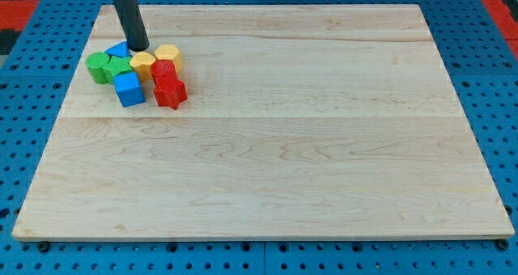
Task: Separate the blocks from each other
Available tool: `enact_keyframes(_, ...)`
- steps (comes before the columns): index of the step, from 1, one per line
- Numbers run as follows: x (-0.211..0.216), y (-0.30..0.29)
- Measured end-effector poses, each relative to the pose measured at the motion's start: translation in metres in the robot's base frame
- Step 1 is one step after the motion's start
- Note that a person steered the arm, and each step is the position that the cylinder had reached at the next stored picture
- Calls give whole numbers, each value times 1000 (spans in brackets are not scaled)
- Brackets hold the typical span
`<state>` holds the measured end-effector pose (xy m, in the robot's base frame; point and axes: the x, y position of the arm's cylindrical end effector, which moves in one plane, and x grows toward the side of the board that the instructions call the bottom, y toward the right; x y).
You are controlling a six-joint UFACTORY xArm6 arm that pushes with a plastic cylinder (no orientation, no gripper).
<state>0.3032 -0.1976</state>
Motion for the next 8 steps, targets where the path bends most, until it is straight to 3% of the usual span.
enact_keyframes(3,50,-20)
enact_keyframes(5,50,-28)
enact_keyframes(8,35,30)
